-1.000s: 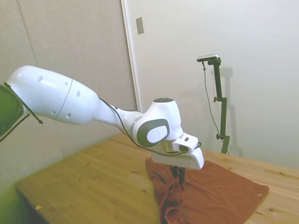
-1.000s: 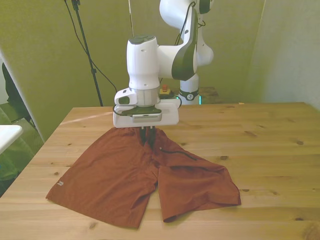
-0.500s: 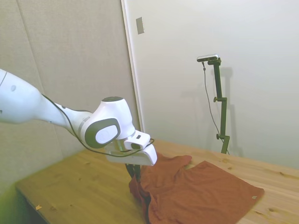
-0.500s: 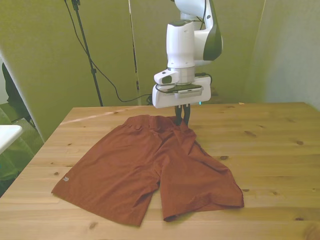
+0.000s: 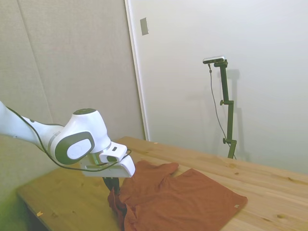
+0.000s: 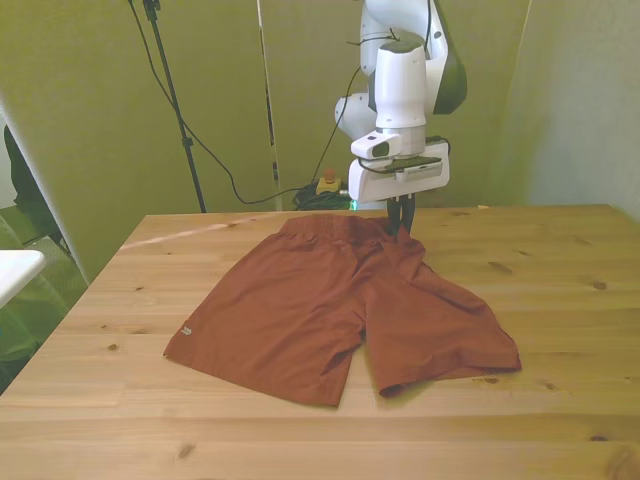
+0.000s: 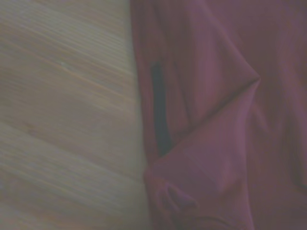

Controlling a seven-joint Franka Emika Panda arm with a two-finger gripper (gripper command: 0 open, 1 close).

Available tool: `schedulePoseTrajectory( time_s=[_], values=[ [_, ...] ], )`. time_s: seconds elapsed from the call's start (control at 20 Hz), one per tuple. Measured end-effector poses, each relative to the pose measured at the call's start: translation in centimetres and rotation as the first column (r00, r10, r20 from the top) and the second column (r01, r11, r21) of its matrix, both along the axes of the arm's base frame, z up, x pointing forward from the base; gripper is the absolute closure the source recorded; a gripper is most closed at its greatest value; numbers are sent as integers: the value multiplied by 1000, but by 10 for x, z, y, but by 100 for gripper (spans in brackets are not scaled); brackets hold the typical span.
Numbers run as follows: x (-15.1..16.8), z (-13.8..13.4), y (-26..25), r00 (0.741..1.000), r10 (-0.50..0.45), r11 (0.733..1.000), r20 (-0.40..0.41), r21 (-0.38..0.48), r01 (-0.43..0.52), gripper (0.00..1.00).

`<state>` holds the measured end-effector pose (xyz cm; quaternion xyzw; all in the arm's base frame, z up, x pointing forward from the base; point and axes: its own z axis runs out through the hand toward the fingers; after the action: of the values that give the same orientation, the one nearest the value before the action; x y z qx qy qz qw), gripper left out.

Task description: Unfold the shorts

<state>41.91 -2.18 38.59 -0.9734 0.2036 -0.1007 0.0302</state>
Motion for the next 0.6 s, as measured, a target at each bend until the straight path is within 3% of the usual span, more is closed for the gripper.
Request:
schedulePoseTrajectory(
  time_s=[0.05, 0.1, 0.6],
  values=[
    [-4, -1, 4, 1000, -1, 1000, 6, -3, 1, 100],
    [-8, -2, 7, 1000, -11, 1000, 14, -6, 11, 0],
    [-18, -4, 38, 994, -95, 994, 51, -50, 98, 0]
  ],
)
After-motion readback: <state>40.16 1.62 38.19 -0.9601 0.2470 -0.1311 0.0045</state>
